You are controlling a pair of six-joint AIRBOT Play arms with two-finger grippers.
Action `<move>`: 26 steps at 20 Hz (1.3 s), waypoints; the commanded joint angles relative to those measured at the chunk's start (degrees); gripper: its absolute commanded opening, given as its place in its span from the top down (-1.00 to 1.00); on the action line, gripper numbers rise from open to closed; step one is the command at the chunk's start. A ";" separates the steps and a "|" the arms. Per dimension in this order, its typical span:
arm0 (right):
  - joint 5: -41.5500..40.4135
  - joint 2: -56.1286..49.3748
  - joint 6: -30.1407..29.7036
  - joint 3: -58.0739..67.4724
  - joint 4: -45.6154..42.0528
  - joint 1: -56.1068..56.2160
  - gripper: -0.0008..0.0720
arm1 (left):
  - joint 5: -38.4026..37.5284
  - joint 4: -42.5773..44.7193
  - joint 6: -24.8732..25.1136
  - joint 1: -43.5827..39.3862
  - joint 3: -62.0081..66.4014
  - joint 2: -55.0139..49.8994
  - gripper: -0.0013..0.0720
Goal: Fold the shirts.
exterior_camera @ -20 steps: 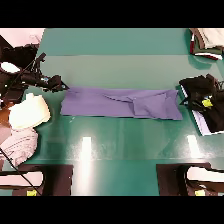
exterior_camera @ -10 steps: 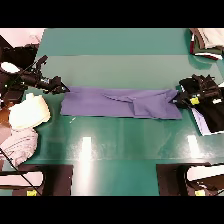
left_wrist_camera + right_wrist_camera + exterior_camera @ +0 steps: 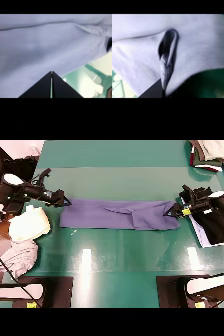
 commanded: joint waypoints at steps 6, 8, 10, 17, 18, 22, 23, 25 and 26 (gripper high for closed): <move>7.93 5.05 3.89 7.04 5.25 1.88 0.94 | 10.75 3.91 -2.38 -19.67 3.37 -1.73 0.90; 9.62 8.04 8.79 11.82 5.29 3.69 0.94 | 12.07 3.89 -2.54 -23.45 6.75 -4.02 0.90; 10.34 10.49 13.11 16.68 5.31 6.47 0.94 | 12.98 3.72 -3.89 -26.95 10.99 -7.74 0.90; 11.61 10.97 22.88 33.29 4.85 20.06 0.94 | 13.16 3.43 -6.88 -35.15 27.02 -24.46 0.90; 11.61 10.12 23.78 35.47 4.68 21.81 0.94 | 13.16 3.30 -7.34 -35.36 28.81 -26.27 0.90; 11.78 5.29 25.90 43.32 4.68 27.71 0.94 | 13.90 4.48 -9.35 -35.36 30.80 -28.76 0.90; 11.91 3.96 26.32 45.07 4.66 28.79 0.94 | 13.84 5.09 -9.38 -35.17 31.04 -28.76 0.90; 11.87 1.70 26.82 47.78 4.63 30.53 0.94 | 12.70 5.29 -9.38 -34.07 31.50 -28.70 0.90; 11.80 0.90 26.86 48.87 4.48 31.26 0.94 | 11.37 5.33 -9.38 -33.14 31.69 -28.57 0.90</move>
